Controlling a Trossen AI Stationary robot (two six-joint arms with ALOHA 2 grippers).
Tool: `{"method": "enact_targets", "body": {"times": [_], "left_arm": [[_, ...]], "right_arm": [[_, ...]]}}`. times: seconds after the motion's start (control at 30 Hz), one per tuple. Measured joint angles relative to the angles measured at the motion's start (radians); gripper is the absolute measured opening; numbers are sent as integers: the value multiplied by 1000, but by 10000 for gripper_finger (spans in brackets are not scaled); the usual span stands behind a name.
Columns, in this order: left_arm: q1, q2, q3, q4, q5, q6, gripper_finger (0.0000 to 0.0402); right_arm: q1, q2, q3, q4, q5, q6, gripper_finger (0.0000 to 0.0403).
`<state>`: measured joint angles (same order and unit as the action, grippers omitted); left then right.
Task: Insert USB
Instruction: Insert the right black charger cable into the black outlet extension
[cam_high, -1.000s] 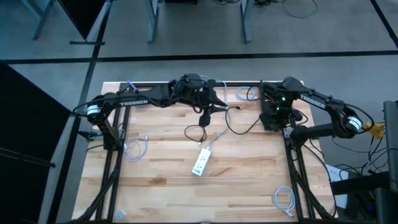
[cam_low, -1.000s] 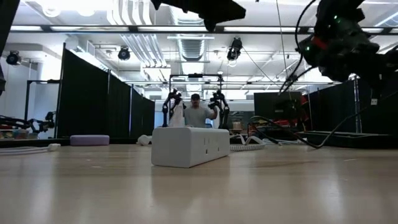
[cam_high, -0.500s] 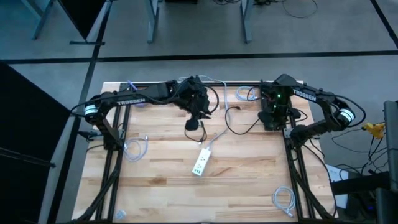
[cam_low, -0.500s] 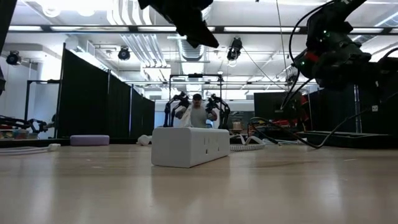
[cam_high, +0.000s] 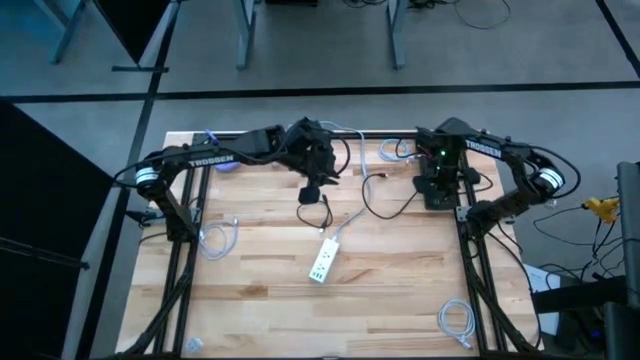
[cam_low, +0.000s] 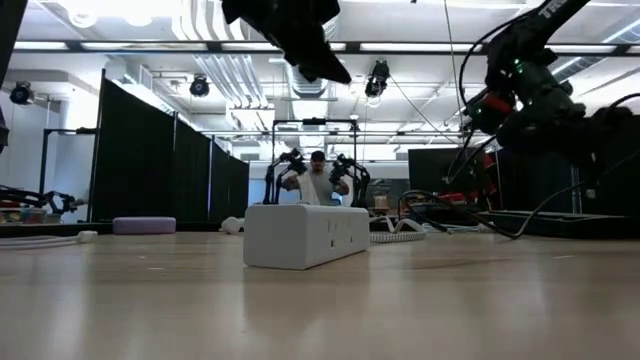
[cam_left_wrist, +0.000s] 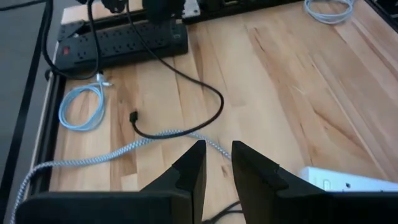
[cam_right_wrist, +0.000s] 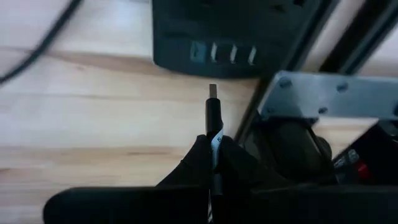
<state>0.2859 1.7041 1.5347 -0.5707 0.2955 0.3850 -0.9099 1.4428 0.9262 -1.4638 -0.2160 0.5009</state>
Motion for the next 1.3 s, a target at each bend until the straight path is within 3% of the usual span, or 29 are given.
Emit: {"method": "enact_targets", "body": {"times": [0.2,0.57,1.3], "left_arm": [[0,-9,-18,-49,0,-9,64],[-2,-37,-19,-34,1,-13,64],[-4,-37,-19,66,2,-36,64]], "right_arm": [[-28,67,-6,25,11,-53,0],[-53,61,-95,87,-29,-60,0],[-131,32,-75,118,-42,-111,0]]}}
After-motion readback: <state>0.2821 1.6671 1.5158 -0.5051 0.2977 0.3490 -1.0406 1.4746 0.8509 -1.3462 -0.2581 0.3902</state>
